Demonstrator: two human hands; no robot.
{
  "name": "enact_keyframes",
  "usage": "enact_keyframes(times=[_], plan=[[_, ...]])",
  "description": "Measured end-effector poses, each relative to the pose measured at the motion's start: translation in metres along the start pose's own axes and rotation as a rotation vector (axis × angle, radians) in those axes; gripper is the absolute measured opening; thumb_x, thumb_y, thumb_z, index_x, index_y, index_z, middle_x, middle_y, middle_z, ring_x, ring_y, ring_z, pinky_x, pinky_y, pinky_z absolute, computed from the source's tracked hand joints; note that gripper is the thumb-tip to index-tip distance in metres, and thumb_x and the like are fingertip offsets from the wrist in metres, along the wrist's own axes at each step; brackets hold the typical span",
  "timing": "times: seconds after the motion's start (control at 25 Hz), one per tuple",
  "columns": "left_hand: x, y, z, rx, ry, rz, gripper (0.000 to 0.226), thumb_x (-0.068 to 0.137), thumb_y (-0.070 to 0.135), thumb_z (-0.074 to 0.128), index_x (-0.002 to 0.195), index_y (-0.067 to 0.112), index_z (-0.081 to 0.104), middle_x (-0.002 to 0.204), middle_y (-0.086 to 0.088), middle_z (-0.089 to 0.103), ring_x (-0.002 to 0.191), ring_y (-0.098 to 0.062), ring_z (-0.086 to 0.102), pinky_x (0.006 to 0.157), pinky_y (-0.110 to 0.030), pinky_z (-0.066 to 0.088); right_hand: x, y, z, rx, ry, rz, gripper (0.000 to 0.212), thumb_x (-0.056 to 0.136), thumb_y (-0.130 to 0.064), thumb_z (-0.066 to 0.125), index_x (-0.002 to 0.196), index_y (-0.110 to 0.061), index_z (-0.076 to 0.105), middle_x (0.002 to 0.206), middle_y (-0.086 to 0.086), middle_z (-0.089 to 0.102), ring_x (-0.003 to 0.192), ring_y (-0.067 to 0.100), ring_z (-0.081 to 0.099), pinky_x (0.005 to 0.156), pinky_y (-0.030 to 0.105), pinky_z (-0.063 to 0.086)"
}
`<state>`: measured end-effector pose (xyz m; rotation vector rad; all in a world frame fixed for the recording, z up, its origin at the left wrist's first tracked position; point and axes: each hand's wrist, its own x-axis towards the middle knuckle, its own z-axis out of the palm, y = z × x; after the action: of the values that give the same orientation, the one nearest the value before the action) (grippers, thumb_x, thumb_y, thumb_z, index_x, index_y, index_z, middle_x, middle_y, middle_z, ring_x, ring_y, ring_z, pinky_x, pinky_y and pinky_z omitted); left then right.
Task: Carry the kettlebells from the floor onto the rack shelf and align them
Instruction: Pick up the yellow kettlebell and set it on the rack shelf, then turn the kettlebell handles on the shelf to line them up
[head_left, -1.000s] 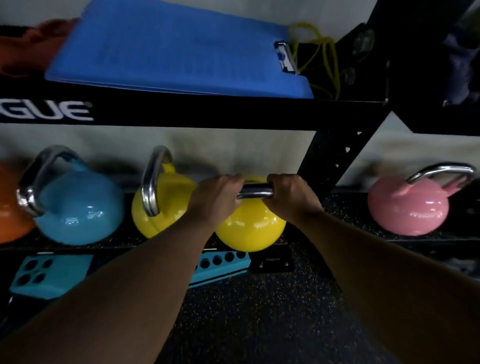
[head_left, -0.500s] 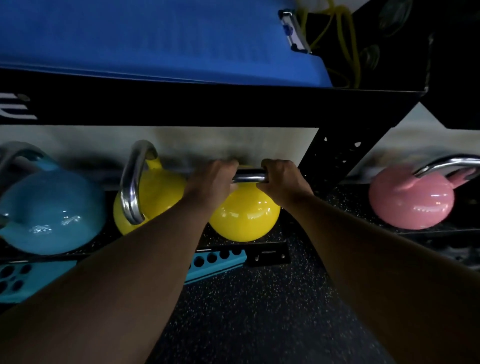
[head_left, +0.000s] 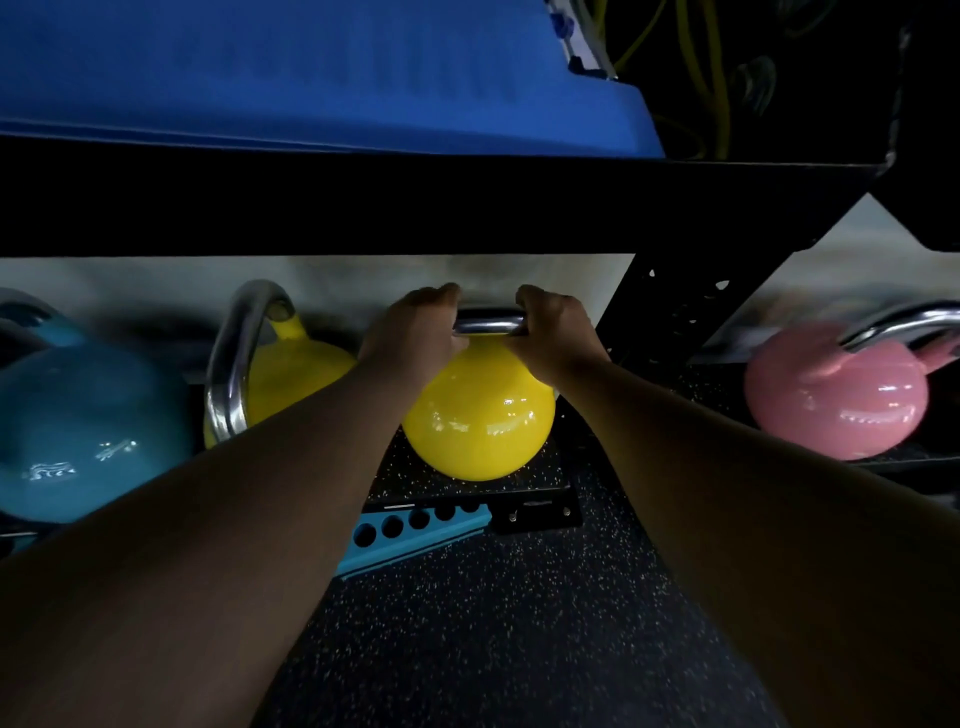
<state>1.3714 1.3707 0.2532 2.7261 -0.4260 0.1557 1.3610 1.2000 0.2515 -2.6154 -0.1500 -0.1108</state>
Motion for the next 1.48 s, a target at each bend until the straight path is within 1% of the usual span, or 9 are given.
enact_keyframes(times=[0.08,0.16,0.28,0.4,0.52,0.72,0.96,1.2,1.48], plan=[[-0.01,0.007,0.001,-0.049,0.04,-0.02,0.041,0.082,0.017,0.067,0.115,0.011,0.042,0.101,-0.015,0.051,0.088,-0.032,0.056,0.062,-0.038,0.043,-0.004,-0.004,-0.001,-0.04,0.009,-0.012,0.033,0.084,-0.013,0.068,0.112,-0.01,0.052,0.104,0.015,0.057,0.092,0.028,0.053,0.071,0.037,0.046],[-0.026,0.015,0.003,0.036,0.048,-0.017,0.052,0.083,0.018,0.065,0.128,0.014,0.039,0.122,-0.016,0.046,0.107,-0.033,0.05,0.079,-0.042,0.049,-0.017,-0.006,-0.005,-0.087,0.005,-0.021,0.046,0.086,-0.021,0.068,0.125,-0.015,0.046,0.119,0.015,0.052,0.106,0.029,0.05,0.086,0.043,0.049],[-0.044,0.026,-0.004,0.283,0.102,0.058,0.061,0.085,0.019,0.059,0.141,0.013,0.035,0.141,-0.013,0.039,0.127,-0.033,0.037,0.101,-0.046,0.036,-0.043,-0.005,-0.019,-0.067,-0.008,-0.051,0.059,0.089,-0.026,0.066,0.139,-0.019,0.037,0.128,0.015,0.048,0.116,0.031,0.049,0.094,0.045,0.049],[-0.054,0.039,-0.014,0.374,0.179,0.115,0.054,0.085,0.014,0.055,0.137,0.011,0.039,0.131,-0.014,0.047,0.117,-0.033,0.044,0.096,-0.047,0.039,-0.066,0.005,-0.039,0.02,-0.023,-0.06,0.06,0.091,-0.024,0.063,0.144,-0.02,0.034,0.134,0.014,0.045,0.122,0.03,0.046,0.095,0.038,0.045],[-0.066,0.072,-0.014,0.344,0.088,0.222,0.041,0.084,0.02,0.059,0.124,0.014,0.049,0.118,-0.009,0.055,0.109,-0.032,0.05,0.09,-0.046,0.041,-0.096,0.024,-0.062,0.025,0.001,-0.093,0.039,0.092,-0.02,0.059,0.13,-0.015,0.049,0.124,0.014,0.053,0.113,0.031,0.054,0.084,0.031,0.043],[-0.083,0.153,0.007,0.318,-0.005,0.361,0.025,0.081,0.024,0.057,0.105,0.019,0.054,0.105,-0.002,0.058,0.102,-0.027,0.053,0.083,-0.041,0.04,-0.157,0.08,-0.116,-0.085,0.039,-0.11,0.018,0.091,-0.02,0.052,0.106,-0.013,0.06,0.106,0.012,0.064,0.098,0.034,0.06,0.074,0.041,0.052],[-0.081,0.3,0.04,0.32,-0.067,0.457,0.014,0.077,0.024,0.058,0.091,0.02,0.056,0.097,-0.002,0.057,0.097,-0.026,0.053,0.082,-0.042,0.041,-0.235,0.204,-0.229,-0.31,0.082,-0.01,0.021,0.083,-0.016,0.055,0.101,-0.015,0.064,0.102,0.011,0.067,0.095,0.036,0.059,0.076,0.039,0.045],[-0.056,0.438,0.074,0.399,-0.061,0.511,0.029,0.077,0.019,0.057,0.106,0.017,0.056,0.11,-0.005,0.057,0.104,-0.028,0.052,0.087,-0.041,0.039,-0.297,0.318,-0.325,-0.459,0.097,0.089,0.02,0.082,-0.019,0.054,0.099,-0.016,0.064,0.099,0.008,0.066,0.095,0.034,0.06,0.076,0.04,0.048],[0.008,0.55,0.138,0.445,-0.039,0.547,0.037,0.081,0.018,0.057,0.117,0.014,0.053,0.12,-0.009,0.056,0.109,-0.03,0.052,0.09,-0.043,0.04,-0.288,0.436,-0.372,-0.55,0.099,0.176,0.021,0.084,-0.019,0.053,0.103,-0.019,0.062,0.106,0.006,0.065,0.101,0.032,0.056,0.079,0.041,0.045]])
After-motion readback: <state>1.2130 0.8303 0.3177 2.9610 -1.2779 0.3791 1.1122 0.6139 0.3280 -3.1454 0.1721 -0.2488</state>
